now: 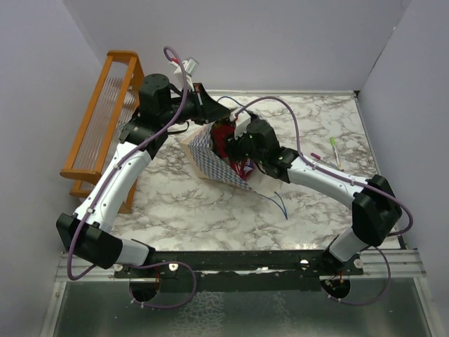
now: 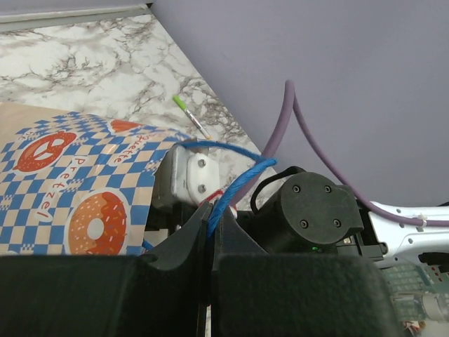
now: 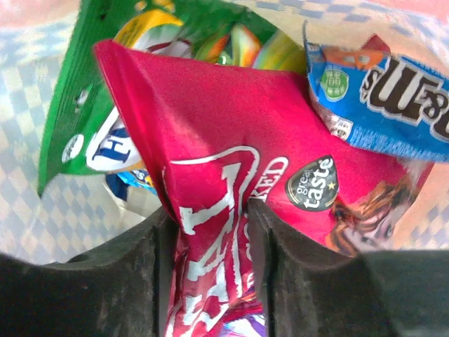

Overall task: Take the snacks out of the paper bag
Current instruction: Take out the snack from the paper bag.

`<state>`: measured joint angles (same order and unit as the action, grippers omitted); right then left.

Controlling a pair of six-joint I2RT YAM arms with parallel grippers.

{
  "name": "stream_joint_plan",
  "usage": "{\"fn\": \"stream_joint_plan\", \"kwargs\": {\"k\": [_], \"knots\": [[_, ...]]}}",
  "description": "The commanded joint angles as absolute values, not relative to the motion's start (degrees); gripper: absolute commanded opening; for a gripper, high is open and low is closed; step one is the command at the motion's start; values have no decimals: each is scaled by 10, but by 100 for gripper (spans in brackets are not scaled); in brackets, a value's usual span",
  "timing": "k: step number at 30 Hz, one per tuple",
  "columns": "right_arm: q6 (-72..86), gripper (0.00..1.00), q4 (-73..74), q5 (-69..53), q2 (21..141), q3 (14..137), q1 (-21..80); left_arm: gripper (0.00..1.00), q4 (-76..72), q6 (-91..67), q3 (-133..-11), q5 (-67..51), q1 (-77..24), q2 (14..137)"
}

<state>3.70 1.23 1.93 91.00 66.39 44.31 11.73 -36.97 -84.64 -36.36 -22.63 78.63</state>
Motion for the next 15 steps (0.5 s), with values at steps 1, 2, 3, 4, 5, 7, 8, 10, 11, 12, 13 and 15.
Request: {"fn": "stream_joint_plan", "kwargs": {"k": [1, 2, 3, 4, 5, 7, 8, 10, 11, 12, 13, 15], "knots": [[42, 30, 4, 78, 909, 688, 446, 0, 135, -370, -860, -350, -230, 754], [45, 22, 7, 81, 901, 686, 446, 0, 138, -368, -860, -345, -230, 752], [47, 18, 6, 82, 894, 680, 446, 0, 141, -366, -859, -341, -230, 750], [50, 15, 6, 83, 886, 676, 446, 0, 143, -365, -858, -338, -230, 749], [53, 11, 8, 85, 880, 674, 446, 0, 143, -364, -857, -335, -230, 749], [57, 7, 19, 82, 867, 674, 446, 0, 146, -361, -858, -331, -230, 748], [60, 5, 26, 80, 861, 675, 446, 0, 149, -360, -858, -327, -230, 748], [68, 2, 38, 73, 847, 678, 446, 0, 155, -356, -858, -317, -230, 749], [77, 1, 44, 45, 823, 678, 446, 0, 162, -351, -855, -307, -230, 748], [82, 1, 42, 31, 814, 676, 446, 0, 162, -349, -854, -304, -230, 747], [83, 1, 38, 14, 806, 674, 446, 0, 163, -347, -853, -299, -230, 746], [88, 1, 34, -2, 792, 671, 446, 0, 167, -346, -853, -291, -230, 747]]}}
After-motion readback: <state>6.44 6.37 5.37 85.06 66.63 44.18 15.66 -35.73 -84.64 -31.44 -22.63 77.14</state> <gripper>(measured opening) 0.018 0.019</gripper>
